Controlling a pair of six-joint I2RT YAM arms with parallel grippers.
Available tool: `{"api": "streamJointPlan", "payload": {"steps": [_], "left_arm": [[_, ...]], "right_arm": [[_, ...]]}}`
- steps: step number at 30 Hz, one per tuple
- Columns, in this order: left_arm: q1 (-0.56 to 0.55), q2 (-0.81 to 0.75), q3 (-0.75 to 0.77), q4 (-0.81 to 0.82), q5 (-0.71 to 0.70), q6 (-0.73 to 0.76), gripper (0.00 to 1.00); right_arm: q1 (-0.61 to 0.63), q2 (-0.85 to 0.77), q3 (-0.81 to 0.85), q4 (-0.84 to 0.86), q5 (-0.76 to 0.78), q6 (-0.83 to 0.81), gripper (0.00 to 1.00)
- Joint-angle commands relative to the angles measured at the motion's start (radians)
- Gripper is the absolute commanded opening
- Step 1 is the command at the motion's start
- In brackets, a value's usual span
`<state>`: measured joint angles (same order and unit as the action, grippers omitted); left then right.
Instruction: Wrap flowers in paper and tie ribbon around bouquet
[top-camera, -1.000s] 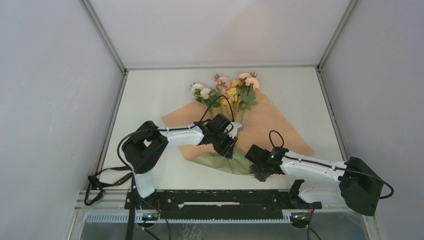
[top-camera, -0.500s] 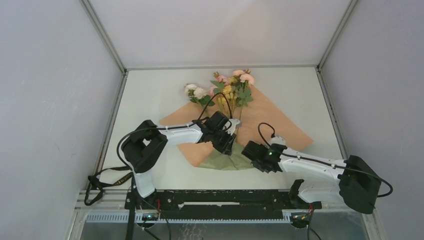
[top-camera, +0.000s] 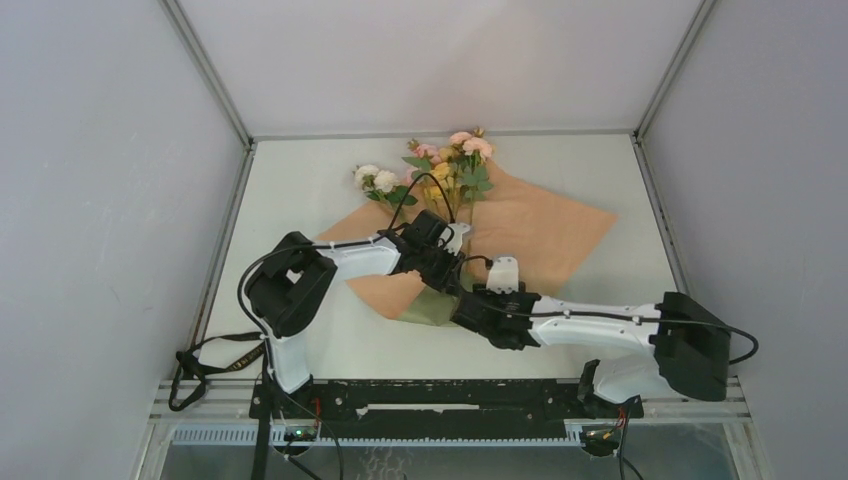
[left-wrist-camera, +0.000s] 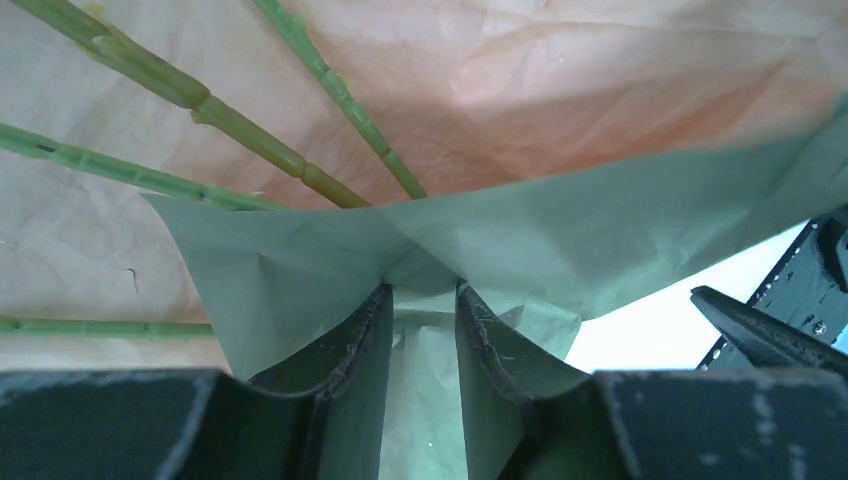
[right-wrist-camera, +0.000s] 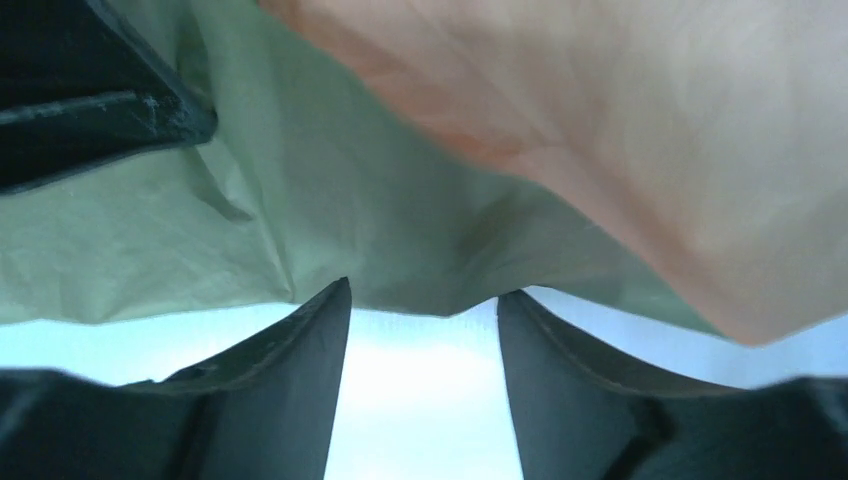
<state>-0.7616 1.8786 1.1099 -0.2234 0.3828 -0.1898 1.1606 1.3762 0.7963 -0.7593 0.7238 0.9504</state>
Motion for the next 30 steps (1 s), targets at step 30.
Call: {"api": "streamJointPlan", "payload": {"steps": [30], "left_arm": [[0.004,0.025,0.01,0.021,-0.03,0.003,0.36]], "right_arm": [[-0.25,-0.315,-0.465,0.431,-0.098,0.581,0.61]]}}
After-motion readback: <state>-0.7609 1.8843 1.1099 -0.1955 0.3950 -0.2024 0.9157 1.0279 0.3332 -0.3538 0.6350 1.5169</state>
